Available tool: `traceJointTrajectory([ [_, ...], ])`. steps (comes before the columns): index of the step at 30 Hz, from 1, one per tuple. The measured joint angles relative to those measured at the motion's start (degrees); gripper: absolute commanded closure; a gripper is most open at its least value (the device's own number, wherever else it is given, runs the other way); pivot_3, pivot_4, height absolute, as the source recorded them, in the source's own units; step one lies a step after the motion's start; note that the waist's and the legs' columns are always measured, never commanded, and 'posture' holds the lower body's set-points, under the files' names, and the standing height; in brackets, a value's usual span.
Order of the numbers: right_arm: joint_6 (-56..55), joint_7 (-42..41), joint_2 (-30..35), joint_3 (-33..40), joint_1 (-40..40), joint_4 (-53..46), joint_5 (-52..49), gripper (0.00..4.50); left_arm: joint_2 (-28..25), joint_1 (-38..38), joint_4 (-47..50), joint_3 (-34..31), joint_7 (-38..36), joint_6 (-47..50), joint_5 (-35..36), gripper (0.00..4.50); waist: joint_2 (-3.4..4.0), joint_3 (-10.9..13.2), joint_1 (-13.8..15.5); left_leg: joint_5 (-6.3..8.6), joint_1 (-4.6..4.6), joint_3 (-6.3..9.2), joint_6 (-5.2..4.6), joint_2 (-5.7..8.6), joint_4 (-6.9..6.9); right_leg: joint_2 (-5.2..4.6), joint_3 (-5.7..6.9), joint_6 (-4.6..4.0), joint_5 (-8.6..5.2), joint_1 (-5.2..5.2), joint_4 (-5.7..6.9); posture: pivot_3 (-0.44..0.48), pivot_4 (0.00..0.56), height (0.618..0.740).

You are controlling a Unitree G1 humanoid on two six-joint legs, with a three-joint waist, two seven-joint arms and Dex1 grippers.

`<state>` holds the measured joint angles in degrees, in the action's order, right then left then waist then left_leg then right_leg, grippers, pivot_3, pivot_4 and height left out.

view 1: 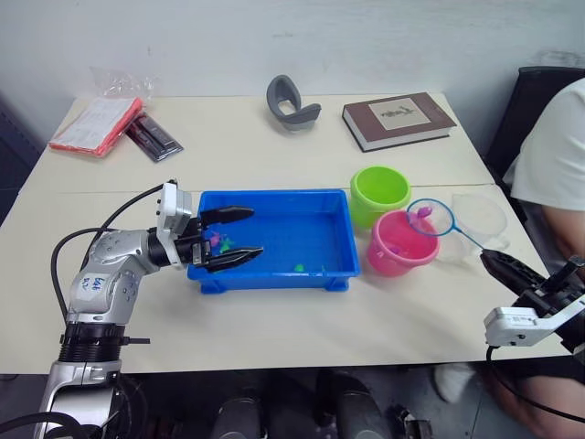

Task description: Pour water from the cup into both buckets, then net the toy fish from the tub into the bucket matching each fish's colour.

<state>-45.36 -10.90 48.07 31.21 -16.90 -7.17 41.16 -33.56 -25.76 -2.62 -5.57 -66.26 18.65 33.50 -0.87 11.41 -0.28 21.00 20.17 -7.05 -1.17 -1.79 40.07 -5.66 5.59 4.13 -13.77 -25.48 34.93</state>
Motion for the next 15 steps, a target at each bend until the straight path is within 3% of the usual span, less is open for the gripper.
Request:
traceJointTrajectory([
  [15, -0.90, 2.14, 3.84, -1.61, -2.71, -0.40, -0.83, 4.50, 0.19, 0.90, 0.13, -0.06, 0.50, -0.35, 0.00, 0.06, 0.00, 0.00, 0.07, -0.02, 0.00, 0.02, -0.02, 0.03, 0.01, 0.01, -0.08, 0.01, 0.00, 0.03, -0.01, 0.000, 0.150, 0.740],
])
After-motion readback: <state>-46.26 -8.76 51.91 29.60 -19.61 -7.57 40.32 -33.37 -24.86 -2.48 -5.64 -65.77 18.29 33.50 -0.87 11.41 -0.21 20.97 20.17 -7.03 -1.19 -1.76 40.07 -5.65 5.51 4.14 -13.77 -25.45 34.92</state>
